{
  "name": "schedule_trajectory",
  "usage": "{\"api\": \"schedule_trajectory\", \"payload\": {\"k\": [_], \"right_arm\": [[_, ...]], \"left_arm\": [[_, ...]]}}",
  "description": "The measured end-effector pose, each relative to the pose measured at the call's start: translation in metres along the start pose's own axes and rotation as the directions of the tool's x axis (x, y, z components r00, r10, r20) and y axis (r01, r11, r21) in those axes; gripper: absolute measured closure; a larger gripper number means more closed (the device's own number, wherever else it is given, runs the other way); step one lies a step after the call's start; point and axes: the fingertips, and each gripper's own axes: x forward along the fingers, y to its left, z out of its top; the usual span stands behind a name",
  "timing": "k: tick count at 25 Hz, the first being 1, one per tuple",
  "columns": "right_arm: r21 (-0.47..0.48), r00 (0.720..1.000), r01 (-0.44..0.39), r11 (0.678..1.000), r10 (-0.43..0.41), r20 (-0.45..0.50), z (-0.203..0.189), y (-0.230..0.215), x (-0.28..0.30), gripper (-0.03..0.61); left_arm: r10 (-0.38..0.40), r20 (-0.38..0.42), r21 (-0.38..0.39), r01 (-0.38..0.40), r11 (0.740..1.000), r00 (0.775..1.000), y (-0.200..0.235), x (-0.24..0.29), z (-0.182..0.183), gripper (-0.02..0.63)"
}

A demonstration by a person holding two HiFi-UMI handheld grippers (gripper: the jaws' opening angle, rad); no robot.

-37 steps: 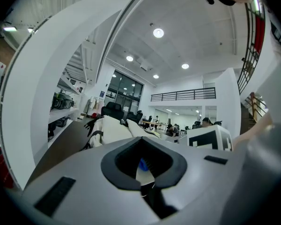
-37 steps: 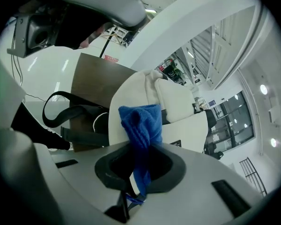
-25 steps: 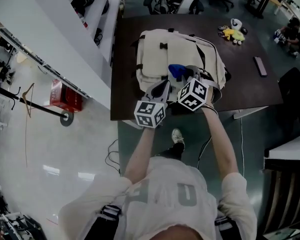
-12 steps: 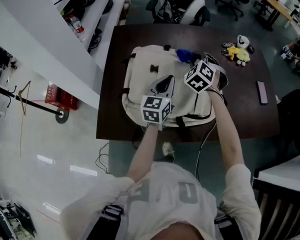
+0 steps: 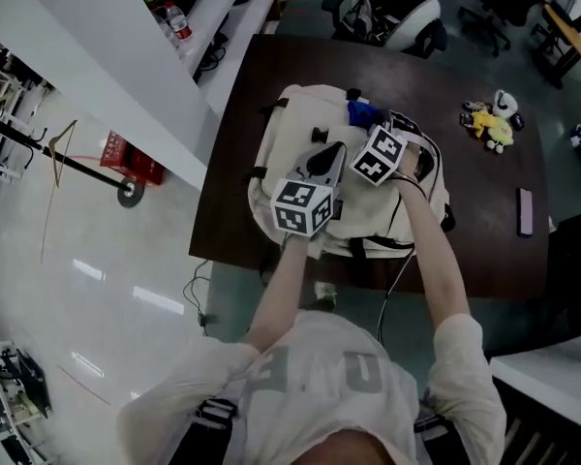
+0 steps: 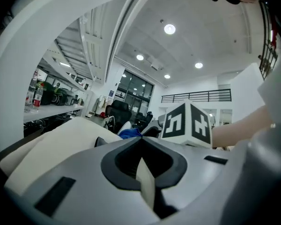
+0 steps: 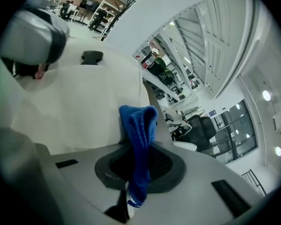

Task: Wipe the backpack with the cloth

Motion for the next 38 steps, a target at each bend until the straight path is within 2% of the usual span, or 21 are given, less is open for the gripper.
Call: {"api": "schedule_trajectory", "payload": {"k": [5, 7, 11, 15, 20, 28, 32, 35, 38], "right_arm": [[0.116, 0.995, 0.091, 0.989, -0.095, 0.030, -0.005, 0.021, -0.029, 0.537], [0.100, 0.994, 0.108, 0.989, -0.111, 0.024, -0.008, 0.039, -0.040, 0.537], [0.023, 0.998, 0.060, 0.998, -0.060, 0.012, -0.011, 0.073, -0.061, 0.537], [0.030, 0.999, 0.033, 0.999, -0.033, -0.001, -0.015, 0.104, -0.081, 0.537], [0.039, 1.000, 0.005, 0.999, -0.004, -0.030, -0.019, 0.143, -0.107, 0.537], [0.039, 0.995, -0.049, 0.998, 0.052, -0.082, -0.016, 0.235, -0.149, 0.537], [0.000, 0.992, -0.073, 0.997, 0.073, -0.101, -0.008, 0.269, -0.159, 0.537], [0.020, 0.991, -0.103, 0.994, 0.104, -0.083, -0.003, 0.280, -0.165, 0.537], [0.074, 0.996, -0.080, 0.994, 0.082, -0.021, -0.003, 0.254, -0.177, 0.537]], "left_arm": [[0.004, -0.003, 0.017, -0.004, 1.000, 1.000, 0.001, 0.000, -0.001, 0.609], [-0.001, 0.004, 0.016, 0.001, 1.000, 1.000, 0.001, 0.000, -0.001, 0.609], [-0.007, 0.020, 0.023, 0.006, 1.000, 1.000, 0.000, -0.002, 0.001, 0.609], [-0.015, 0.048, 0.035, 0.013, 0.999, 0.999, -0.007, -0.016, 0.005, 0.609], [-0.028, 0.075, 0.045, 0.025, 0.999, 0.997, -0.025, -0.060, 0.002, 0.609], [-0.065, 0.027, 0.070, 0.063, 0.996, 0.998, -0.043, -0.147, -0.024, 0.609], [-0.084, 0.008, 0.084, 0.083, 0.993, 0.996, -0.049, -0.171, -0.031, 0.609], [-0.098, 0.009, 0.097, 0.097, 0.991, 0.995, -0.056, -0.175, -0.028, 0.609], [-0.115, 0.003, 0.118, 0.114, 0.986, 0.993, -0.063, -0.169, -0.027, 0.609]]}}
